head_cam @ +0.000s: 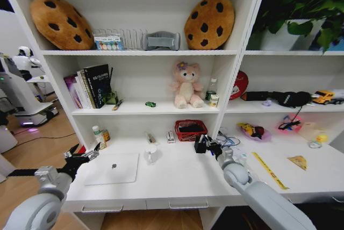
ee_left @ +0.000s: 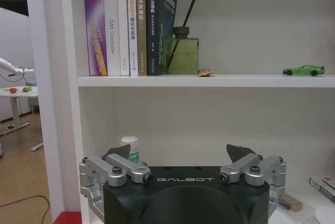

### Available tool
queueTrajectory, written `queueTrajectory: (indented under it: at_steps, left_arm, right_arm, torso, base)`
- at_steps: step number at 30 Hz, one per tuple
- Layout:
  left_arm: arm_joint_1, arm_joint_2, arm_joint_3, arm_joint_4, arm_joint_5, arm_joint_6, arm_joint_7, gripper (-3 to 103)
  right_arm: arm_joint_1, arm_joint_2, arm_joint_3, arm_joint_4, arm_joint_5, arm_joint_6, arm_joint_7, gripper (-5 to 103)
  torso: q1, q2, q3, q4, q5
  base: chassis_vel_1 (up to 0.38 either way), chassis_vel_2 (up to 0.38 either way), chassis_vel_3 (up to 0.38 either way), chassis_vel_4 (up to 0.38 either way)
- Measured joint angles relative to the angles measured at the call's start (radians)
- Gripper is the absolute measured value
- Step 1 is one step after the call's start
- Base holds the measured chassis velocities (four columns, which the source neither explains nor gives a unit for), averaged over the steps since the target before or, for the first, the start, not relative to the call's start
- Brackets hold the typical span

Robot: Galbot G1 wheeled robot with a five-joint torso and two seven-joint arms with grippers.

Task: Organize the objects on the table.

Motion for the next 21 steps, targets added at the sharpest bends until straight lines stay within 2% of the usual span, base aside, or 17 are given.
queueTrajectory:
  at_steps: [1, 4, 7, 15, 21]
  left_arm:
    - [0.000, 0.000, 0.000, 0.000, 0.000, 0.000, 0.000, 100]
    - [0.000, 0.000, 0.000, 0.000, 0.000, 0.000, 0.000, 100]
    - [0.000, 0.000, 0.000, 0.000, 0.000, 0.000, 0.000, 100]
    - [0.000, 0.000, 0.000, 0.000, 0.000, 0.000, 0.000, 100]
    - [0.000, 0.000, 0.000, 0.000, 0.000, 0.000, 0.000, 100]
  right_arm:
    - [0.014, 0.004, -0.008, -0.016, -0.004, 0.015, -0.004, 12]
    - [0.118, 0.037, -0.060, -0.115, -0.042, 0.119, -0.059, 12]
    - [0.177, 0.058, -0.094, -0.153, -0.048, 0.158, -0.066, 12]
    - [0.213, 0.094, -0.136, -0.217, -0.070, 0.219, -0.067, 12]
    - [0.227, 0.123, -0.158, -0.299, -0.107, 0.287, -0.031, 12]
  torso:
    - [0.000, 0.000, 0.000, 0.0000, 0.0001]
    - [0.000, 0.000, 0.000, 0.0004, 0.0000]
    - [0.000, 0.000, 0.000, 0.0005, -0.0001]
    - [0.000, 0.000, 0.000, 0.0001, -0.0001]
    - [0.000, 0.000, 0.000, 0.0001, 0.0000]
  base:
    - [0.000, 0.000, 0.000, 0.000]
    - [0.000, 0.000, 0.000, 0.000]
    - [0.000, 0.000, 0.000, 0.000]
    - [0.000, 0.000, 0.000, 0.000]
    - [0.000, 0.000, 0.000, 0.000]
